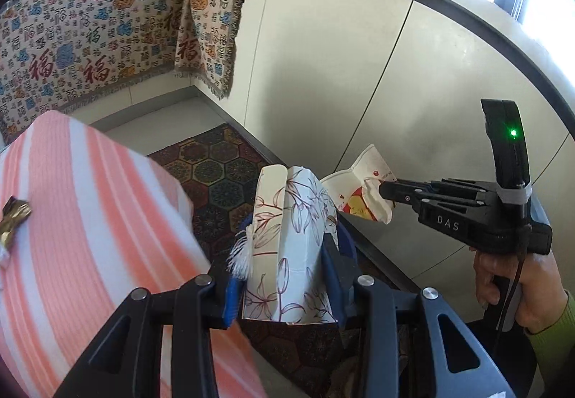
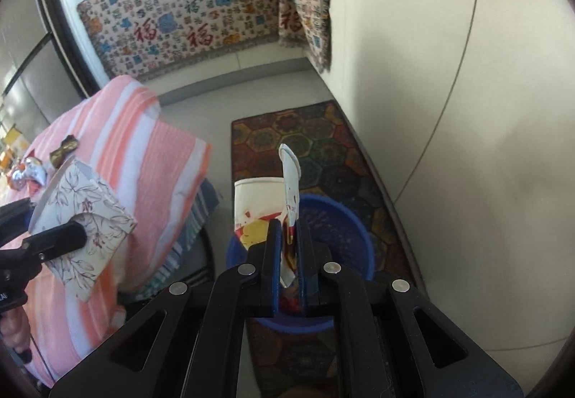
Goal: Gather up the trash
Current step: 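Carry the tissue pack and cup to the wastebasket and open both tools, then move both tools back over the remaining trash on the table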
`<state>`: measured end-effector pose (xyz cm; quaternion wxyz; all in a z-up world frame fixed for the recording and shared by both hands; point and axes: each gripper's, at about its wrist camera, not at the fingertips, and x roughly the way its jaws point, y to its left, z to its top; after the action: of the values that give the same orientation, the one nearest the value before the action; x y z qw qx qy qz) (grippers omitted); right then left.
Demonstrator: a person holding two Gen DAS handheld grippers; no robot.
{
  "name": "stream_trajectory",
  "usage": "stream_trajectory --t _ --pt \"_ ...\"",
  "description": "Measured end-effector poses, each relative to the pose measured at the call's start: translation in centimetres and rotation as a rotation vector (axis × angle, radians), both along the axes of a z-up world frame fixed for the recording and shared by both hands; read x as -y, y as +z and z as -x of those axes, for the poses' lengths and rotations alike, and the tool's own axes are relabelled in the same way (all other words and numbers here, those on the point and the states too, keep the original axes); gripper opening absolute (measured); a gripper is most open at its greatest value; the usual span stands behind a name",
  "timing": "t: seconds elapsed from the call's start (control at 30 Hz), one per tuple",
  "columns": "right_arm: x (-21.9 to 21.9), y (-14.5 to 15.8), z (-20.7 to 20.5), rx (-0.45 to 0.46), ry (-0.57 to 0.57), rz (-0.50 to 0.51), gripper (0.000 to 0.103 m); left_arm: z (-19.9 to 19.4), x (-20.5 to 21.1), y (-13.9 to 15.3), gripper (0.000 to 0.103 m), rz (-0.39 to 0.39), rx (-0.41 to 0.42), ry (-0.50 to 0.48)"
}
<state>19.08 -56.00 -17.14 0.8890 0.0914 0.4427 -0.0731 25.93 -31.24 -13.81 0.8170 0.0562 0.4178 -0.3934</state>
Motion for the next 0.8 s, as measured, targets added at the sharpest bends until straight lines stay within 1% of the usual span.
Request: stream_trajectory --t 0.1,0.23,0.4,0.5,0.53,0.57,0.6,0.63,0.67,0.8 --pt "1.6 -1.2 -0.2 -0.008 -0.033 -0.022 0.006 -1.1 3.1 -1.4 0.039 -0.008 -0.023 -0.014" --pt "3.1 -2.4 -0.4 -0.019 -0.068 -0.05 0.006 -2.1 5.8 -3.2 0.039 -0.026 -0.041 -0.023" --pt "4.6 -3.3 -0.9 -0.026 -0.09 -0.074 0.007 -3.2 8.1 -4.7 0.04 -0.034 -0.066 -0.015" --pt "5.3 -4.0 -1.1 -0.034 -0.094 -0.096 0.007 -3.9 9.3 -5.3 0.042 -0.037 -0.064 -0.019" --pt "5.4 -4.2 -1.1 -0.033 -0.095 -0.099 0.01 -4.1 9.8 -5.6 0.042 -0.039 -0.064 -0.022" --pt "5.6 -4.5 -1.2 -0.03 -0.096 -0.109 0.012 -4.3 10.2 -5.9 0.047 -0.04 -0.068 -0.028" --pt "5.8 -4.9 -1.3 -0.03 -0.094 -0.126 0.013 -4.5 10.7 -6.3 0.057 -0.039 -0.077 -0.038" --pt "6.0 -5.2 -1.3 -0.033 -0.098 -0.137 0.028 -4.7 11.1 -6.5 0.06 -0.037 -0.078 -0.041" --pt "6.2 -5.3 -1.2 -0.034 -0.107 -0.141 0.041 -4.8 11.4 -6.8 0.063 -0.039 -0.075 -0.04" --pt "6.3 -4.1 -0.4 0.003 -0.13 -0.093 0.043 -4.8 11.5 -7.0 0.063 -0.061 -0.069 -0.03"
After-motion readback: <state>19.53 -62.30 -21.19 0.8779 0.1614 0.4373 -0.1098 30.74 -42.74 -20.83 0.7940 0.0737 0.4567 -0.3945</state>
